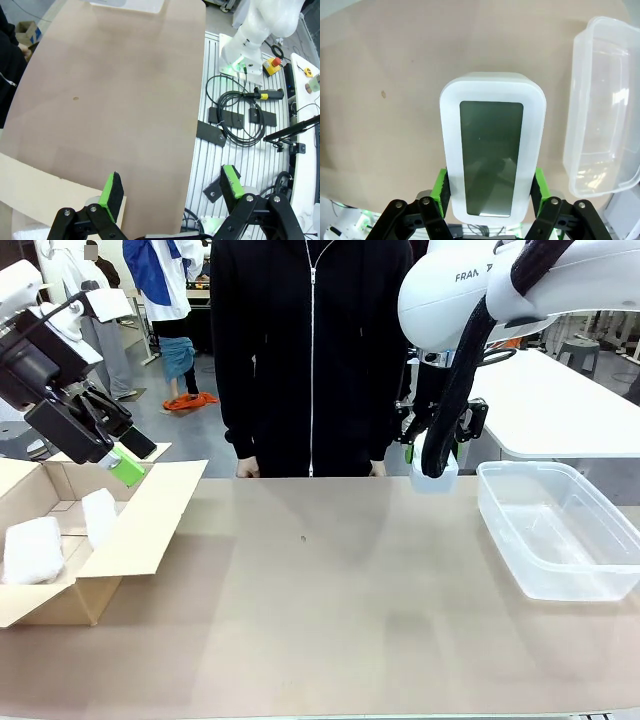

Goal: Separate and place wrapped and unwrapped clocks.
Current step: If the picked Digital clock is wrapped, place it in the Package Box ; if not, place it in the Organizing box.

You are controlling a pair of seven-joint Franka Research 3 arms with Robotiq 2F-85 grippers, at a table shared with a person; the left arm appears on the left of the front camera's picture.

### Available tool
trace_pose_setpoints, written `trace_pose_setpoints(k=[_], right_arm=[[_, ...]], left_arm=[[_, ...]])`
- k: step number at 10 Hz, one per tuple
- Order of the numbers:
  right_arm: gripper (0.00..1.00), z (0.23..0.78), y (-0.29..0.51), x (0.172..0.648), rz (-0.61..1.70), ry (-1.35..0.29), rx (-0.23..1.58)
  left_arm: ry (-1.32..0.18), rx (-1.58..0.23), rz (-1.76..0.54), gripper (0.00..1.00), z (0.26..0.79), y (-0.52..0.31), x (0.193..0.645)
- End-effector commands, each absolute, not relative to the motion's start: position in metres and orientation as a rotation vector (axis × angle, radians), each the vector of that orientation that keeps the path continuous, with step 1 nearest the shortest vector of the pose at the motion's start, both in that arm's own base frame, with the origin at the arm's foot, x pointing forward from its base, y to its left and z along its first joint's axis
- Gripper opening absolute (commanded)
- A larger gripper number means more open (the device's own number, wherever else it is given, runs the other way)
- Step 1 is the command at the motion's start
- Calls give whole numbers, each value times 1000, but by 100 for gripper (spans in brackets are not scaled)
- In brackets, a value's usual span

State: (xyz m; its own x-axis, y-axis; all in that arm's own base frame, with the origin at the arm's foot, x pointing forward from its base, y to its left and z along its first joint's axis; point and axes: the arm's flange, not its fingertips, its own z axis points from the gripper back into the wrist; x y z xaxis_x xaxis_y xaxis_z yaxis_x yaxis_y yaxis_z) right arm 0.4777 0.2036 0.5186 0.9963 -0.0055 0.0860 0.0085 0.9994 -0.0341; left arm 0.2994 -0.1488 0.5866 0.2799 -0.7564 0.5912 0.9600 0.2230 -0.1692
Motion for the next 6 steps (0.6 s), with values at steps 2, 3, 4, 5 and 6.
trace_pose_setpoints(k=[2,3,4,5,6], right_arm=[[37,519,202,479,-3,-95,-29],[37,519,202,479,-3,-95,-29],[37,519,202,479,-3,-95,-29],[37,519,202,479,-3,-95,-29],[78,519,204,478,-7,-86,-34]], left_arm=[[-436,-578,-1258,100,586,-147,299],[-436,-578,-1258,100,586,-147,299],[-436,-578,-1258,100,586,-147,299],[-436,-578,-1258,100,586,-147,299],[-436,-578,-1258,100,586,-147,299]])
